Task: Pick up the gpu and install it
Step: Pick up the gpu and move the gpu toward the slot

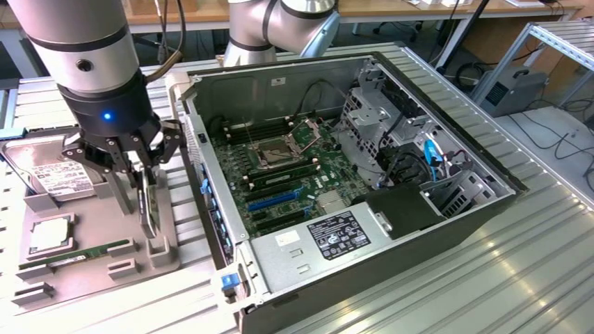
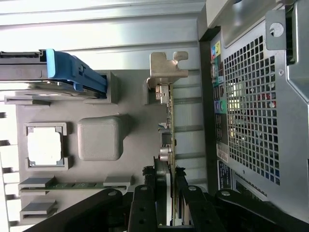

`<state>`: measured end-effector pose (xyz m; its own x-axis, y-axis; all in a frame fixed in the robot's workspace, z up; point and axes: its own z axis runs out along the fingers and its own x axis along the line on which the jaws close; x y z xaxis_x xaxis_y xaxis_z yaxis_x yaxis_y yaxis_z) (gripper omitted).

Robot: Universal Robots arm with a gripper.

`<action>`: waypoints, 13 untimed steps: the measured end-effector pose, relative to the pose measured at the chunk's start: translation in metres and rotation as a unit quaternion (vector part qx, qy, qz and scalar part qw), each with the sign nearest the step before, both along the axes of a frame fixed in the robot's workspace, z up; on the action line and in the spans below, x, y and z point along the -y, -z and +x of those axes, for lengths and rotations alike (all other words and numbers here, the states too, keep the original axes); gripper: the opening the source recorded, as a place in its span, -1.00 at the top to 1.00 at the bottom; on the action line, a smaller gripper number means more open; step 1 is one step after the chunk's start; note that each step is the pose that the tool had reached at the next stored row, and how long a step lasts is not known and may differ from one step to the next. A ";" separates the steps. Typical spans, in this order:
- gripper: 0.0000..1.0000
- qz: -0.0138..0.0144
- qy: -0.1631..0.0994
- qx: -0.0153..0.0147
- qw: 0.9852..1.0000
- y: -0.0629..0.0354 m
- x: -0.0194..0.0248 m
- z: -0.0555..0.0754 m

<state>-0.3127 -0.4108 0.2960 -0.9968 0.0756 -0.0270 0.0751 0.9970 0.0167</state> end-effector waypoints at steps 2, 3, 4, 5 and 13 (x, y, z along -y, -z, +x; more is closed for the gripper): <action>0.46 0.000 0.000 0.000 1.000 -0.0015 0.0000 0.000; 0.46 0.000 0.000 0.000 1.000 -0.0021 0.0000 0.000; 0.46 0.000 0.000 0.000 1.000 -0.0026 0.0000 0.000; 0.46 0.000 0.000 0.000 1.000 -0.0031 0.0000 0.000; 0.46 0.000 0.000 0.000 1.000 -0.0098 0.0000 0.000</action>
<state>-0.3127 -0.4108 0.3058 -0.9968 0.0756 -0.0270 0.0751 0.9970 0.0166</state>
